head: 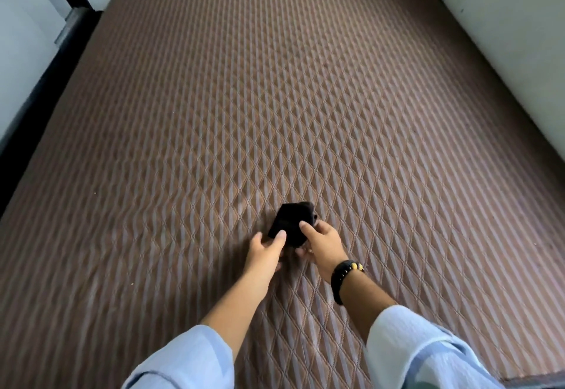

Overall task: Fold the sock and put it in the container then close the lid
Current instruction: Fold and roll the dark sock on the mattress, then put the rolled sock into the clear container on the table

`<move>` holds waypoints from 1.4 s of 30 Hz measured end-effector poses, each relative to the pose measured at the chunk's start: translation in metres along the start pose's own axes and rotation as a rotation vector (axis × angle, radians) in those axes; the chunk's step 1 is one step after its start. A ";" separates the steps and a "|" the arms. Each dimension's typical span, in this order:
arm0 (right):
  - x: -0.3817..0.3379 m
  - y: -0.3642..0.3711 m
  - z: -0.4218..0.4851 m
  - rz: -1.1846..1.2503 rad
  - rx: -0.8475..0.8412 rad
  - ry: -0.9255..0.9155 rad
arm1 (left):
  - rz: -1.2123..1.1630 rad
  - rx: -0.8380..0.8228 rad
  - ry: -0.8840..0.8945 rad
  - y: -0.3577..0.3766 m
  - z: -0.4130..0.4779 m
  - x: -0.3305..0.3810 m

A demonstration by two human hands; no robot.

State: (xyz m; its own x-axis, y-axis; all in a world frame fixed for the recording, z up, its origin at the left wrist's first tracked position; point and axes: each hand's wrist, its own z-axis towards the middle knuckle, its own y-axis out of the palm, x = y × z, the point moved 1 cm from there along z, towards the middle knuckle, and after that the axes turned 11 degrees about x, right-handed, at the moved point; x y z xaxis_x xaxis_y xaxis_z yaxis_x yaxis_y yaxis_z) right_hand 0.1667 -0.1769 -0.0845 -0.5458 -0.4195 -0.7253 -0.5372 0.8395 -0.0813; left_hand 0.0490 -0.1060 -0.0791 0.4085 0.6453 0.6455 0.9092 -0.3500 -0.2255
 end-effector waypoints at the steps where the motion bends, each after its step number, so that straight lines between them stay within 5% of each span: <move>1: -0.001 -0.005 -0.009 0.072 -0.026 0.032 | -0.122 -0.087 -0.097 0.001 -0.006 0.003; 4: -0.003 -0.027 -0.038 0.155 -0.094 0.086 | -0.288 -0.257 -0.161 0.002 -0.030 0.011; 9: -0.020 -0.071 -0.092 0.080 -0.124 0.042 | -0.258 -0.222 -0.042 0.019 -0.085 0.043; 20: -0.090 -0.228 -0.306 0.285 0.191 -0.213 | 0.302 -0.625 0.481 0.052 -0.299 0.090; 27: -0.071 -0.342 -0.450 0.365 0.525 -0.324 | 0.440 -1.033 0.523 0.089 -0.460 0.060; 31: -0.015 -0.433 -0.579 0.508 0.799 -0.328 | 0.569 -1.298 0.634 0.106 -0.608 -0.005; 42: 0.175 -0.563 -0.813 0.608 1.182 -0.209 | 0.794 -1.455 0.606 0.094 -0.844 -0.219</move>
State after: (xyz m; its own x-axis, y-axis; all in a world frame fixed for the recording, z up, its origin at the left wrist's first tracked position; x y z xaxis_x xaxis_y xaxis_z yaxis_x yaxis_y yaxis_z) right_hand -0.1487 -1.0034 0.3899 -0.3331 0.0947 -0.9381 0.6837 0.7095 -0.1711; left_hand -0.0230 -0.8532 0.3741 0.2840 -0.1670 0.9442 -0.4165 -0.9084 -0.0354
